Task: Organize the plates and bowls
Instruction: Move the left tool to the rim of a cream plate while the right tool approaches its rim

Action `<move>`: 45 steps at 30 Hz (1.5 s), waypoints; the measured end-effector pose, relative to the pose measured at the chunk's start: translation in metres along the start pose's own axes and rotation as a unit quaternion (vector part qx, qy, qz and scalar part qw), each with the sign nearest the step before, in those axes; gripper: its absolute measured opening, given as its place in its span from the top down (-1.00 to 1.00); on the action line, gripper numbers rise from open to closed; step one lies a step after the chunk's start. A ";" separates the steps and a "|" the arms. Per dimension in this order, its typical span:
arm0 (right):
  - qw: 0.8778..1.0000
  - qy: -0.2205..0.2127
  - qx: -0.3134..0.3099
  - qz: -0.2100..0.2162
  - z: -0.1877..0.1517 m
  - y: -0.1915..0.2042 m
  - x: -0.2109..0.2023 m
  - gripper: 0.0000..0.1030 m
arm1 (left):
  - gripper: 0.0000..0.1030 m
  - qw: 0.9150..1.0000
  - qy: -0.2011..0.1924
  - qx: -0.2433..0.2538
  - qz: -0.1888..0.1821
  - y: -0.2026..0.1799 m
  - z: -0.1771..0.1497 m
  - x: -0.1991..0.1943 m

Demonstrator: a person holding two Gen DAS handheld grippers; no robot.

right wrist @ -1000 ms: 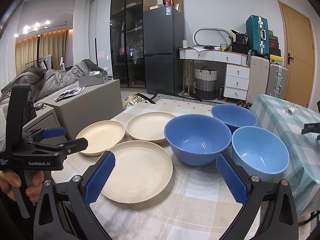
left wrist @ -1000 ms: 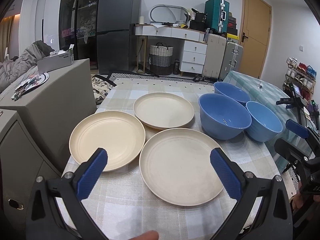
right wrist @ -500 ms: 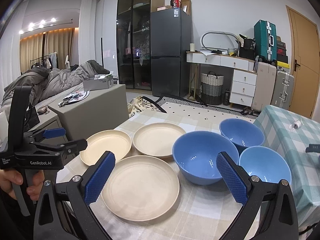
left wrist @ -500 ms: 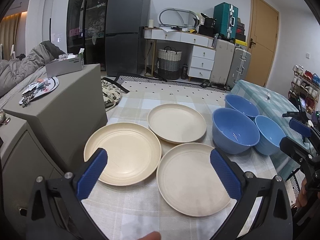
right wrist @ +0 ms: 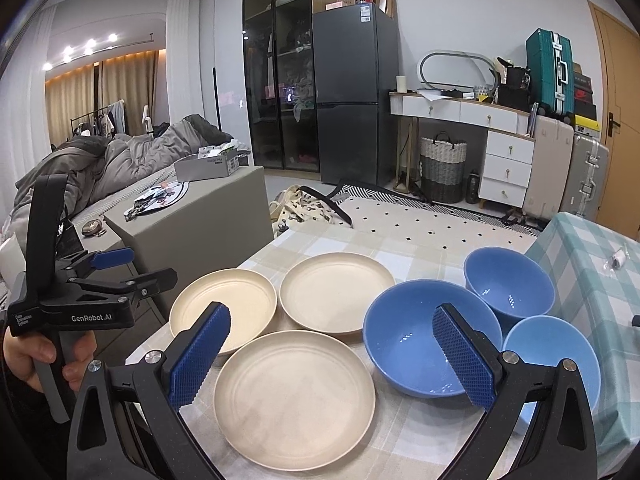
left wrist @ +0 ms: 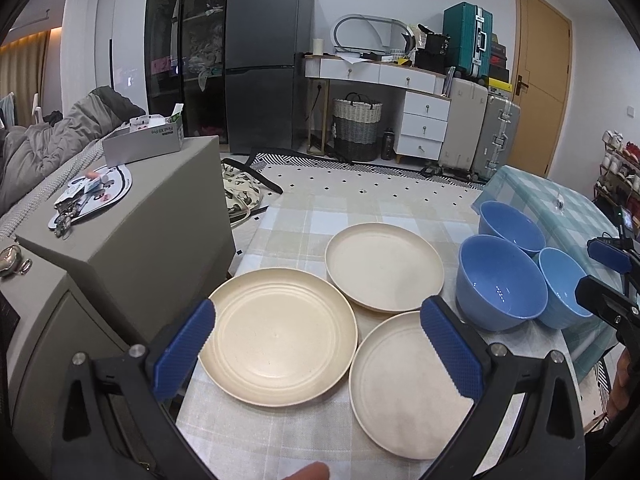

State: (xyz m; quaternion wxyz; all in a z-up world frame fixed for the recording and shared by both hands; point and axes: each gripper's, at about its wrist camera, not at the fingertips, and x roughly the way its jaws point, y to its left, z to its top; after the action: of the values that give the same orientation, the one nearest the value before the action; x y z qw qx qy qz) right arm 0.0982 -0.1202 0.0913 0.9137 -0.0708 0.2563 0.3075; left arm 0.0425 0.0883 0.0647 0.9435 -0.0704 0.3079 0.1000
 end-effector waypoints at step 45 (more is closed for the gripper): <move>0.988 0.122 -0.032 0.088 0.023 0.082 0.203 -0.98 | -1.00 0.990 0.094 -0.071 0.075 0.127 -0.030 0.089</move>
State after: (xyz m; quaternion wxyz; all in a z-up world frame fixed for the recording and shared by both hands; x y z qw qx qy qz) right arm 0.1969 0.0594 0.0097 0.8421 -0.1142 0.3608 0.3842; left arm 0.0660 0.2183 -0.0216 0.8929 -0.1229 0.3918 0.1848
